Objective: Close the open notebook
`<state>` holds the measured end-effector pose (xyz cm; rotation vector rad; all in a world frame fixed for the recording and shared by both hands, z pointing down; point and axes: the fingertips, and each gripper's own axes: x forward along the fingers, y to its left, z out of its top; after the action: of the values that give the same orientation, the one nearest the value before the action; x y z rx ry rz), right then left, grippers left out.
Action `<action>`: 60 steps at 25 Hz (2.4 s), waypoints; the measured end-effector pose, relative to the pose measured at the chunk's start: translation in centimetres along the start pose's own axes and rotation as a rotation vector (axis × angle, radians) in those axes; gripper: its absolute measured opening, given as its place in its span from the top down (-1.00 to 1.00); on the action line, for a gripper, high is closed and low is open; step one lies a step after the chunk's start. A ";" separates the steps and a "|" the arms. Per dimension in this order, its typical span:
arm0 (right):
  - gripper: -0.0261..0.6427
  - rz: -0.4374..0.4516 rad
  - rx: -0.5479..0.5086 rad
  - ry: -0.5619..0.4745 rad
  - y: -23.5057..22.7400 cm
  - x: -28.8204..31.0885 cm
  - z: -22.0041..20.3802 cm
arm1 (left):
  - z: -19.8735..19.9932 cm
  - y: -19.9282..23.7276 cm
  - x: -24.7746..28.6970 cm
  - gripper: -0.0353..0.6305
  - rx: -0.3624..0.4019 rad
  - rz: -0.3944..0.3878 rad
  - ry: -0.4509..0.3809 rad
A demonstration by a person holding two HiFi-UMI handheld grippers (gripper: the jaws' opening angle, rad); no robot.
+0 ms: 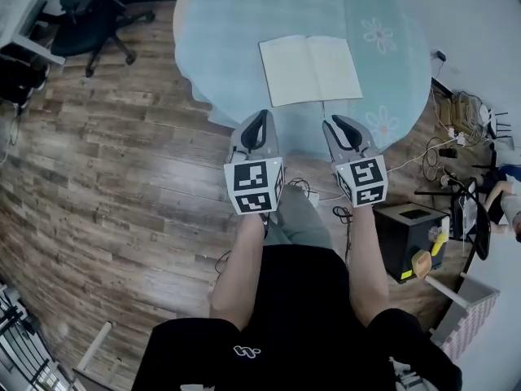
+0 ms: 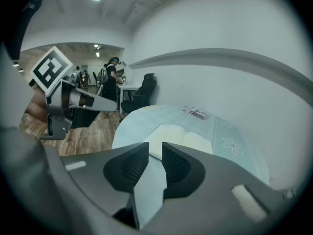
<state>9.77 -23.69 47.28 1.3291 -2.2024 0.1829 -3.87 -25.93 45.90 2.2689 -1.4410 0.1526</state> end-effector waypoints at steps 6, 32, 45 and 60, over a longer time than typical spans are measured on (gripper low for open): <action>0.61 0.037 -0.258 0.135 -0.2 3.6 -1.9 | -2.0 1.3 1.6 0.88 -0.057 0.013 0.031; 0.39 0.122 -1.101 0.304 0.3 14.0 -6.8 | -2.8 2.8 5.2 0.88 0.003 0.044 0.093; 0.76 0.174 -0.962 0.301 0.7 14.7 -7.2 | -2.2 2.5 6.1 0.88 0.003 0.028 0.095; 0.86 0.095 0.151 0.001 -1.7 12.6 -2.8 | -0.8 1.1 6.6 0.88 0.019 -0.010 0.073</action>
<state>7.83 -33.28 55.90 1.3030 -2.2910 0.3919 -1.76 -31.50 49.10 2.2613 -1.3965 0.2442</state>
